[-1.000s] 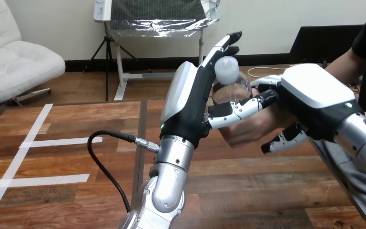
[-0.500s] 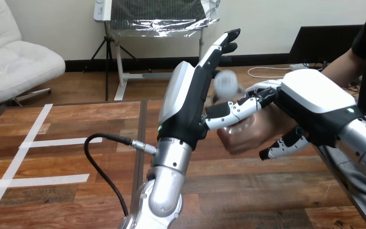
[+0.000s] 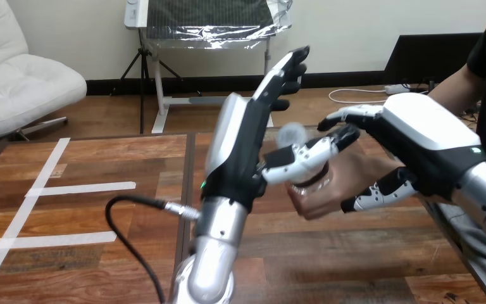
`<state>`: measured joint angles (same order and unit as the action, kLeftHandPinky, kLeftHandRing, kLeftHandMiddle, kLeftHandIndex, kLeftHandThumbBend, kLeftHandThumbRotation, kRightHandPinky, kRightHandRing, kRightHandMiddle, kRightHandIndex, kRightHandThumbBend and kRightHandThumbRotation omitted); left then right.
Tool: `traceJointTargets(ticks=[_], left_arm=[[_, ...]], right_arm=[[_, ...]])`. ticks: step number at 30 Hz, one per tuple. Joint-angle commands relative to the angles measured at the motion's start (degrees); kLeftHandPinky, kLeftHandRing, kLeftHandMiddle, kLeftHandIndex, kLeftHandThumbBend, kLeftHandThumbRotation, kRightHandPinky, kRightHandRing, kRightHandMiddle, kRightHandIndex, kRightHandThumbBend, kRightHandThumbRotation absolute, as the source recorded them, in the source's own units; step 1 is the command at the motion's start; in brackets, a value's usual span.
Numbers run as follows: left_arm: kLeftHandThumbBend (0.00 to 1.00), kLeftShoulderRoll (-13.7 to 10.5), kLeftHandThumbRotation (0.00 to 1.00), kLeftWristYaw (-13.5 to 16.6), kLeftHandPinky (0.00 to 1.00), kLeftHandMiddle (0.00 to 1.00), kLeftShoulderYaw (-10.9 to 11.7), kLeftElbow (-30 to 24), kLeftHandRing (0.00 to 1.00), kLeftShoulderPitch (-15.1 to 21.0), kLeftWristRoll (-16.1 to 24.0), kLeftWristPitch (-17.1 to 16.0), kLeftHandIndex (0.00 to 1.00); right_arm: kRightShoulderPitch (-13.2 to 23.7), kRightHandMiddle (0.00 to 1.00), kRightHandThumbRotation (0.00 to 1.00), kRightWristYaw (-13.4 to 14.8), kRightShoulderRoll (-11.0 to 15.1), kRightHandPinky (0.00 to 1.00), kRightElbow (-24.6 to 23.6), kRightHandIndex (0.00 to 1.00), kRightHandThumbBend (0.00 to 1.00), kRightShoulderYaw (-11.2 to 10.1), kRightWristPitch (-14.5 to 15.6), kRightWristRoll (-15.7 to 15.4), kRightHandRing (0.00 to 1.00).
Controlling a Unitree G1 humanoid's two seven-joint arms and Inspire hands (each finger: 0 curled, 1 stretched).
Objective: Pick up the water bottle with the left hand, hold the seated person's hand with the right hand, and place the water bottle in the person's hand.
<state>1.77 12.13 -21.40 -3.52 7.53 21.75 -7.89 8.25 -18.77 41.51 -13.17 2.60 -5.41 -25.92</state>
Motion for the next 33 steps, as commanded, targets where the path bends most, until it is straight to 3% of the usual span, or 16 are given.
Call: traceJointTargets(ticks=[1, 8, 18, 26, 33], left_arm=[[0.71, 1.16, 0.46, 1.23, 0.8, 0.87, 1.18, -5.03, 0.84, -2.07, -1.06, -3.61, 0.89], [0.67, 1.68, 0.47, 2.1, 0.77, 0.85, 1.79, -7.15, 0.82, -6.2, -3.63, -7.06, 0.86], [0.6, 1.51, 0.44, 4.0, 0.71, 0.81, 2.95, -9.1, 0.77, -12.7, -5.43, -13.67, 0.83], [0.52, 1.47, 0.44, 5.13, 0.66, 0.78, 3.89, -11.48, 0.73, -17.73, -4.69, -15.82, 0.79], [0.47, 1.22, 0.37, 5.36, 0.64, 0.76, 4.52, -11.55, 0.72, -22.12, -7.36, -21.06, 0.78]], right_arm=[[-1.13, 0.87, 0.04, 1.34, -2.82, 0.75, -5.32, 0.81, 0.74, -3.43, 1.71, 2.32, 0.86], [-4.33, 0.88, 0.1, 3.93, -6.68, 0.77, -7.58, 0.81, 0.63, -4.62, 1.49, 4.61, 0.87], [-7.95, 0.85, 0.08, 12.58, -12.18, 0.73, -5.75, 0.78, 0.49, -4.03, -7.1, 4.01, 0.84], [-10.17, 0.87, 0.1, 15.41, -15.94, 0.77, -4.99, 0.79, 0.35, -3.57, -10.59, 4.99, 0.87], [-12.39, 0.89, 0.11, 17.03, -19.83, 0.8, -4.58, 0.81, 0.27, -3.39, -12.12, 6.81, 0.88]])
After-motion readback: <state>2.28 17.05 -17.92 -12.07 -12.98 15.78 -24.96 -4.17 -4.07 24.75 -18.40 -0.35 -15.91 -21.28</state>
